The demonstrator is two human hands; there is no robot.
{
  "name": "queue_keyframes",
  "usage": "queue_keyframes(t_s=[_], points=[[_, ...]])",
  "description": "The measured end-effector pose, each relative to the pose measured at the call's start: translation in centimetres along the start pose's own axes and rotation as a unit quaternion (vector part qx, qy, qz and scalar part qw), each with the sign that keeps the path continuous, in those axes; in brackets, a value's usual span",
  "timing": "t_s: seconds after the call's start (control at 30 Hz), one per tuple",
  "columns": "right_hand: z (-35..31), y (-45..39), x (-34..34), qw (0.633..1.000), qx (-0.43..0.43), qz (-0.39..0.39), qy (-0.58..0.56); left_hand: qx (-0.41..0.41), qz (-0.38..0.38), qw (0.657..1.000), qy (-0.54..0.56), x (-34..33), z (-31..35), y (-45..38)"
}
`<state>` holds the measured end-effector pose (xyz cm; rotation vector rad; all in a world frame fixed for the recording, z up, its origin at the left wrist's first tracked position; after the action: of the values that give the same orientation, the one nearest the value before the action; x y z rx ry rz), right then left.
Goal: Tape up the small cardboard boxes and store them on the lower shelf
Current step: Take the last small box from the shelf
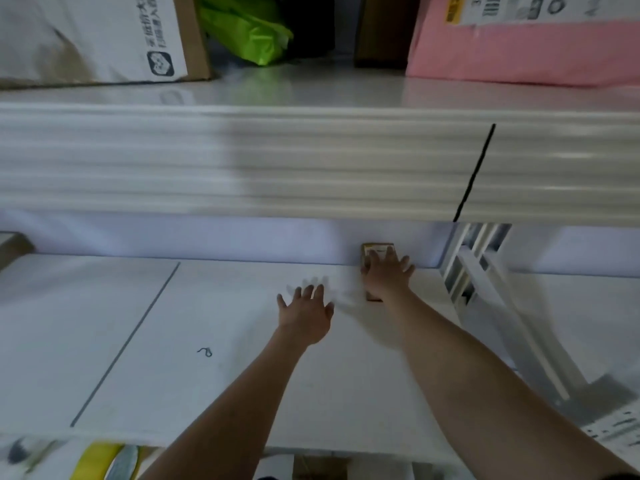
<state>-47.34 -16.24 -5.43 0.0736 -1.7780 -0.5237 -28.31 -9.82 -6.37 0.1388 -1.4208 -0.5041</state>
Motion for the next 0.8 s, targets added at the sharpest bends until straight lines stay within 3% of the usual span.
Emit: queue_keyframes(t_s=[0.27, 0.37, 0.47, 0.53, 0.63, 0.8], points=[[-0.3, 3.0, -1.6, 0.999, 0.001, -0.024, -0.046, -0.003, -0.026, 0.998, 0.064, -0.2, -0.1, 1.3], [-1.0, 5.1, -2.0, 0.997, 0.014, -0.017, -0.080, -0.003, -0.031, 0.990, 0.141, 0.9, -0.3, 2.7], [-2.7, 7.7, -2.1, 0.981, 0.052, -0.023, -0.184, 0.005, -0.022, 0.962, 0.272, 2.3, -1.0, 4.5], [-4.0, 9.6, -2.1, 0.956, 0.098, -0.029, -0.273, 0.027, -0.032, 0.917, 0.396, 2.7, -2.0, 5.8], [-5.7, 12.4, -2.6, 0.890, 0.135, -0.066, -0.431, 0.070, -0.077, 0.804, 0.586, 2.5, -3.4, 7.4], [-8.8, 16.6, -5.3, 0.704, 0.113, -0.193, -0.675, 0.008, -0.142, 0.642, 0.754, 2.0, -5.9, 9.7]])
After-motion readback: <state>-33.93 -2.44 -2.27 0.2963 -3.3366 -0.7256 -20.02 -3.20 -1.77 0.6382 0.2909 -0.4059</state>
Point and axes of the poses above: each hand's wrist, its own y-axis away from the middle knuckle, its own x-axis out of the back of the hand, z = x × y, the point moved 5 cm from there along -y, towards the middle knuckle, and after that the axes turned 12 degrees about -z, right-handed, at the moved point
